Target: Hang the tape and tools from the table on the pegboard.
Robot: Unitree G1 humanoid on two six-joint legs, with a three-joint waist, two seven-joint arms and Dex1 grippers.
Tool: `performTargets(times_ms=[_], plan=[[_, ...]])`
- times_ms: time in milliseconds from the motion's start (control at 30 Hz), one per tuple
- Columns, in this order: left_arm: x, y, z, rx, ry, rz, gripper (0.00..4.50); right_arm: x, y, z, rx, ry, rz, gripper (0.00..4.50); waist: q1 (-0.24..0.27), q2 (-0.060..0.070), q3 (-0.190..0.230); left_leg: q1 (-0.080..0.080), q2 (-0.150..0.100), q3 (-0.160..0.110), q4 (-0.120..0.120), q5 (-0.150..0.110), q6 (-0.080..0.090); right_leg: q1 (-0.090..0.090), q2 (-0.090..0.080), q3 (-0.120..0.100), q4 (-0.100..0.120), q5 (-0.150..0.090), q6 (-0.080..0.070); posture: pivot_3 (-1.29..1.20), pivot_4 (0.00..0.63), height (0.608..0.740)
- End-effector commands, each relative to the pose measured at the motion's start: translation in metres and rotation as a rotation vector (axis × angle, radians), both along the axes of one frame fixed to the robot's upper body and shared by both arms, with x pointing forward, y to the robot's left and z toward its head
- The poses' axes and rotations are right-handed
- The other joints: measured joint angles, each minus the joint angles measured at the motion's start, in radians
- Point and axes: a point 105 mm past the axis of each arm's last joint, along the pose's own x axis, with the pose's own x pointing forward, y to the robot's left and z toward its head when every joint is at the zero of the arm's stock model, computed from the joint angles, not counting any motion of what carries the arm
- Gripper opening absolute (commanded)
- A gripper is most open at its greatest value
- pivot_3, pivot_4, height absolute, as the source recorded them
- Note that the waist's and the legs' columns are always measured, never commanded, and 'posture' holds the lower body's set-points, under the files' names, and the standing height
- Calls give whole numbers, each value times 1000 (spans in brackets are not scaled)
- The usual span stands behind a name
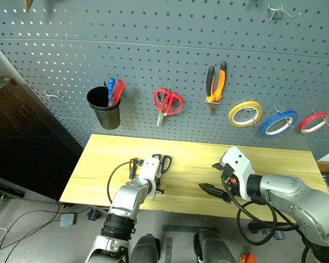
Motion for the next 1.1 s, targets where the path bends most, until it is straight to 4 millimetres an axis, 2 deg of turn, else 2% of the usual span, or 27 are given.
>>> performTargets(times_ms=[33,233,500,667,767,833,967,1100], plan=[[-2,2,-1,2,-13,-43,592,-2,1,11,14,-53,6,4500,0,0,0,0,0,0,0,0,0,0,0,0,0,0,0,-48,205,740],[1,-2,21,42,-212,-254,592,-2,1,11,13,-68,-1,4500,-1,0,0,-1,1,0,-1,0,0,0,-1,0,-2,0,0,-46,205,740],[-11,38,43,128,-433,-285,592,1,1,16,-6,-148,-6,4500,-1,1,1,-3,1,-1,-3,0,0,-1,-7,-2,-7,0,0,-44,210,740],[-34,64,77,195,-695,-327,592,7,1,26,-52,-317,11,4500,-1,1,1,-5,1,-1,-6,0,0,-1,-11,-2,-13,0,0,-38,211,740],[-47,63,98,158,-825,-365,592,10,2,38,-14,-429,12,4500,4,1,1,-5,0,-1,-9,0,0,-1,-13,-4,-15,0,0,-13,206,740],[-51,64,112,178,-898,-389,592,8,5,47,72,-439,21,4500,9,1,1,-6,0,-1,-9,0,0,-1,-13,-5,-16,0,0,-1,203,740],[-52,62,142,171,-1020,-403,592,-4,10,58,200,-407,82,4500,16,1,1,-8,-1,-3,-9,0,0,-1,-14,-6,-16,0,0,23,197,740],[-41,59,164,151,-1091,-371,592,-13,15,71,286,-412,128,4500,24,2,1,-8,-1,-3,-8,0,0,-1,-13,-7,-15,0,0,32,192,740]])
